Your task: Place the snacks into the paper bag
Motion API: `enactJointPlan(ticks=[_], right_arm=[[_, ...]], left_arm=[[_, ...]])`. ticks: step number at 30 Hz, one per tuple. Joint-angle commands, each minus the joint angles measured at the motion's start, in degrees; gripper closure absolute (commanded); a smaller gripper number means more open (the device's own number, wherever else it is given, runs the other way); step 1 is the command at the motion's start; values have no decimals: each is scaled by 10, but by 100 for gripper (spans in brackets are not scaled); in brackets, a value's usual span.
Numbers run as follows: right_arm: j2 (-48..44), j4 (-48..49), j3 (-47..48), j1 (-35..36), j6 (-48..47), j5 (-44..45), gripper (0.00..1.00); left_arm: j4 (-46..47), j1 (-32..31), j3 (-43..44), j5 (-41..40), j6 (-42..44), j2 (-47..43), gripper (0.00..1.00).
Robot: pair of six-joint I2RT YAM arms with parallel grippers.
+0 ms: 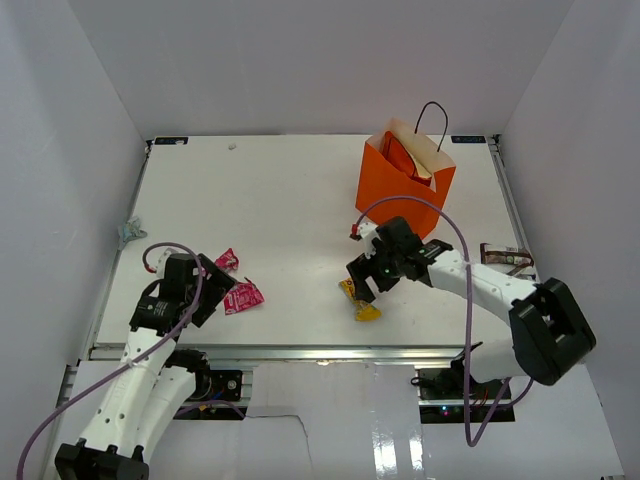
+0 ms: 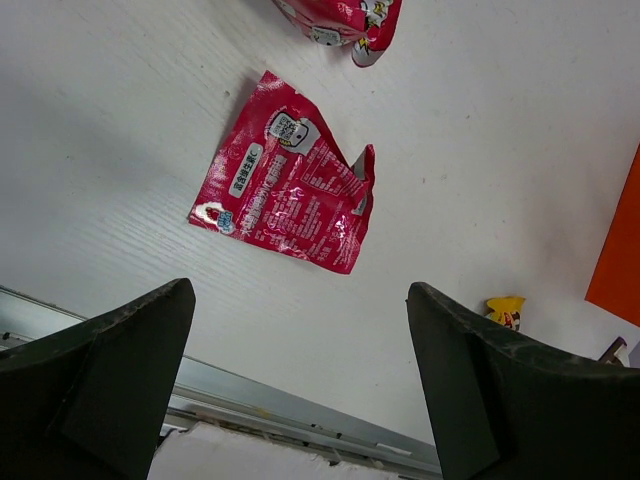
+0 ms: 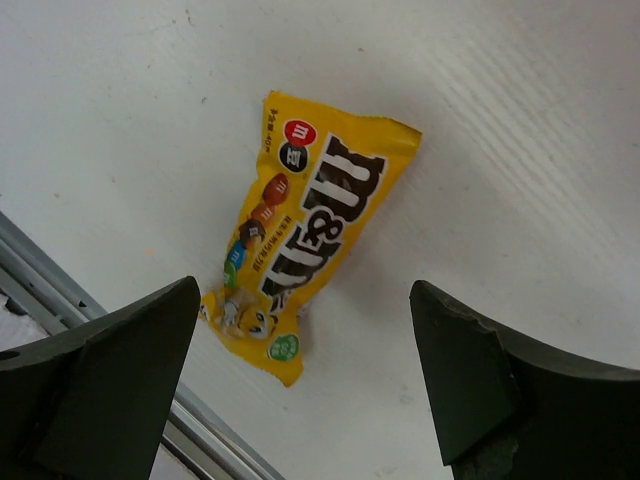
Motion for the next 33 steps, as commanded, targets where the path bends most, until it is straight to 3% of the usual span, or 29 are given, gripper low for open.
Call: enactJointPlan(ticks=[1, 5, 11, 23, 25, 26, 27, 33], right_arm=[[41, 46, 26, 50, 80, 58, 8], [60, 72, 3, 67, 89, 85, 1], [83, 80, 0, 68, 88, 78, 25], [84, 73, 3, 68, 47, 72, 55], [78, 73, 3, 66, 34, 69, 69], [77, 68, 6, 66, 16, 69, 84], [76, 66, 11, 64, 7, 63, 89], [17, 18, 31, 37, -138, -77, 92]], left_arm=[[-15, -2, 2, -9, -20, -26, 2], [-32, -1, 1, -18, -28, -36, 2], [-28, -2, 3, -29, -58, -22, 2], [-31, -2, 30, -91, -170, 37, 10], [-31, -1, 41, -99, -171, 55, 11], [-31, -1, 45, -101, -170, 62, 11], [-30, -1, 49, -103, -169, 67, 11], [-10, -2, 70, -103, -137, 100, 11]])
